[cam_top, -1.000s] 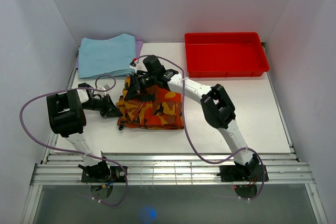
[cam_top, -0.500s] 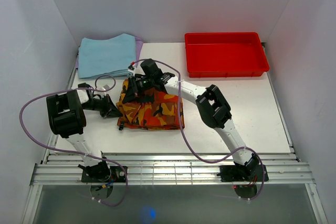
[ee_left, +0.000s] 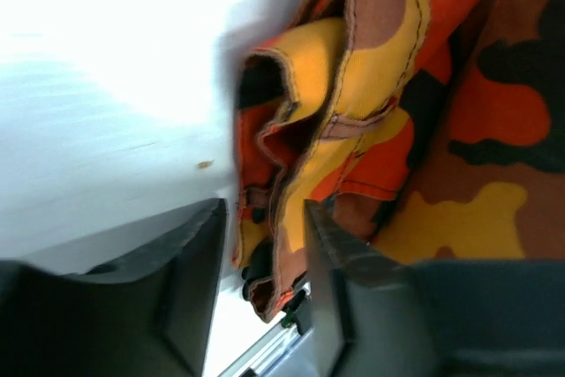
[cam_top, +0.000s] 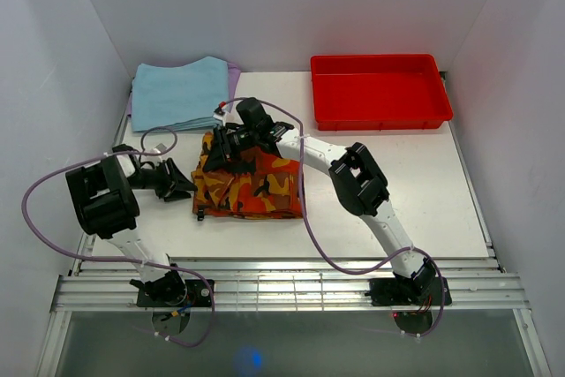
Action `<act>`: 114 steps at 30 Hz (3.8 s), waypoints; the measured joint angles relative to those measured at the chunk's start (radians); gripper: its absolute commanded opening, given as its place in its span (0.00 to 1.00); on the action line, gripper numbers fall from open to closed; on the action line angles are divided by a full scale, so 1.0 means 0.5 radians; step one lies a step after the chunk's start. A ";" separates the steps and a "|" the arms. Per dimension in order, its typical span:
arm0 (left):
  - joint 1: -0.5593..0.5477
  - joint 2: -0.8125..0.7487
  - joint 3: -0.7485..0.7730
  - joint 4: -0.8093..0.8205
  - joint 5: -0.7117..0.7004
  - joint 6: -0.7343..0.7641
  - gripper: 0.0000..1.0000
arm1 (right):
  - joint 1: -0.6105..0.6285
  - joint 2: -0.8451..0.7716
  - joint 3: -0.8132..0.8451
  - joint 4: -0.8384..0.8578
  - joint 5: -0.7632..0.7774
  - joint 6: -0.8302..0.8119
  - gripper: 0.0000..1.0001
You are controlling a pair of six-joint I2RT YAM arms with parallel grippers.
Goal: Fold and stack the trousers
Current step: Fold the trousers
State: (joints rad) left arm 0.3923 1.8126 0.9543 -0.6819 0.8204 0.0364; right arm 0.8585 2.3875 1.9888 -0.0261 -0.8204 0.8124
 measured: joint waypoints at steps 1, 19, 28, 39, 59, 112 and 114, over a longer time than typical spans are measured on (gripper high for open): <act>0.034 -0.011 0.000 0.001 0.010 -0.005 0.57 | 0.000 0.000 0.000 0.011 -0.006 0.005 0.39; 0.320 -0.398 0.208 -0.166 0.087 0.076 0.53 | -0.208 -0.225 -0.071 0.034 -0.372 -0.273 0.77; -0.037 -0.611 0.278 -0.381 0.300 0.368 0.46 | -0.788 -0.794 -0.571 -0.723 -0.449 -1.199 0.64; 0.013 0.290 0.138 -0.414 0.216 0.233 0.44 | -0.612 -0.274 -0.793 -0.747 -0.492 -1.374 0.81; -0.047 -0.207 0.545 -0.373 0.172 0.423 0.65 | -0.720 -0.443 -0.170 -0.976 -0.211 -1.501 1.00; 0.201 -0.739 -0.124 -0.240 0.046 -0.101 0.98 | -0.456 -0.787 -0.937 -1.147 0.581 -2.119 0.94; 0.303 -0.739 -0.152 -0.227 0.065 -0.134 0.98 | -0.460 -0.960 -1.033 -1.061 0.691 -2.096 0.90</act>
State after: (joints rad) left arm 0.5438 1.4433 0.8783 -0.7952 0.8528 -0.0303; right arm 0.6285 1.9076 1.4723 -0.5564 -0.4747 -0.2356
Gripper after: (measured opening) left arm 0.975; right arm 0.929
